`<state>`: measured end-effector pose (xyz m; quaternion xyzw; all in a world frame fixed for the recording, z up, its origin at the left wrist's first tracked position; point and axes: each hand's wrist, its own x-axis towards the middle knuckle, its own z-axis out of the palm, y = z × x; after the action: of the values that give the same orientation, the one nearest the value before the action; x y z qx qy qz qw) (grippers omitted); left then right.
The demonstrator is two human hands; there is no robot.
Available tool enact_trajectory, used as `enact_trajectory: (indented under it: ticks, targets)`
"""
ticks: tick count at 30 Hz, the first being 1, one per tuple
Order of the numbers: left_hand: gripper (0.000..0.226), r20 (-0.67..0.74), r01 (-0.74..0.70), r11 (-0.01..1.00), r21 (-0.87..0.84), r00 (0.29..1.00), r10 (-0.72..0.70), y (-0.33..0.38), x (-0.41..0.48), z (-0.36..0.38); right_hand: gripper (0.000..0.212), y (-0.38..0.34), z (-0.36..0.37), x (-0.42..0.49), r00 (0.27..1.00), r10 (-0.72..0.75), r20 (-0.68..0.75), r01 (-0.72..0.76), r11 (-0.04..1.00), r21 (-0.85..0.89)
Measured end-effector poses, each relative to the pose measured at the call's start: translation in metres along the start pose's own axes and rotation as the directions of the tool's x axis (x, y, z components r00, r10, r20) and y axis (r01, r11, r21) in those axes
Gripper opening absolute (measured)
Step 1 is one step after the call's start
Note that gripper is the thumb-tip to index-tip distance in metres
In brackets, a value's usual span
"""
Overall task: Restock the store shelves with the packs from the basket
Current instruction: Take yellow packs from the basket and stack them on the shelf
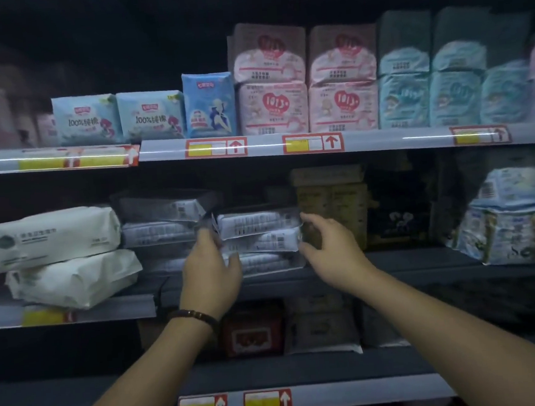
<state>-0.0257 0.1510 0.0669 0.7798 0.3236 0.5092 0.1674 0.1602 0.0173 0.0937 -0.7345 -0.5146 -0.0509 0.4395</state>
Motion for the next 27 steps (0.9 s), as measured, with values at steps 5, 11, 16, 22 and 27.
enact_trajectory:
  ticks: [5,11,16,22,27]
  targets:
    - [0.014,0.489,-0.08,0.991,0.11,0.872,0.016,-0.002,-0.096,0.009,0.013,0.036,0.002,-0.086,0.993,-0.114,0.009,0.114,0.993,-0.026]
    - [0.01,0.786,-0.067,0.983,0.171,0.611,-0.095,-0.033,-0.231,0.064,0.012,0.138,0.055,-0.217,0.97,0.121,0.209,-0.124,0.992,0.003]
    - [0.024,0.903,-0.253,0.916,0.313,0.377,-0.205,-0.073,-0.303,0.11,0.017,0.231,0.11,-0.321,0.734,0.556,0.39,-0.505,0.831,-0.235]
    - [0.046,0.952,-0.338,0.891,0.304,0.143,-0.271,-0.07,-0.3,0.133,0.035,0.273,0.166,-0.362,0.448,0.792,0.414,-0.765,0.58,-0.28]
    - [0.055,0.943,-0.372,0.875,0.311,0.008,-0.332,-0.064,-0.299,0.147,0.05,0.285,0.196,-0.364,0.263,0.872,0.412,-0.935,0.335,-0.113]
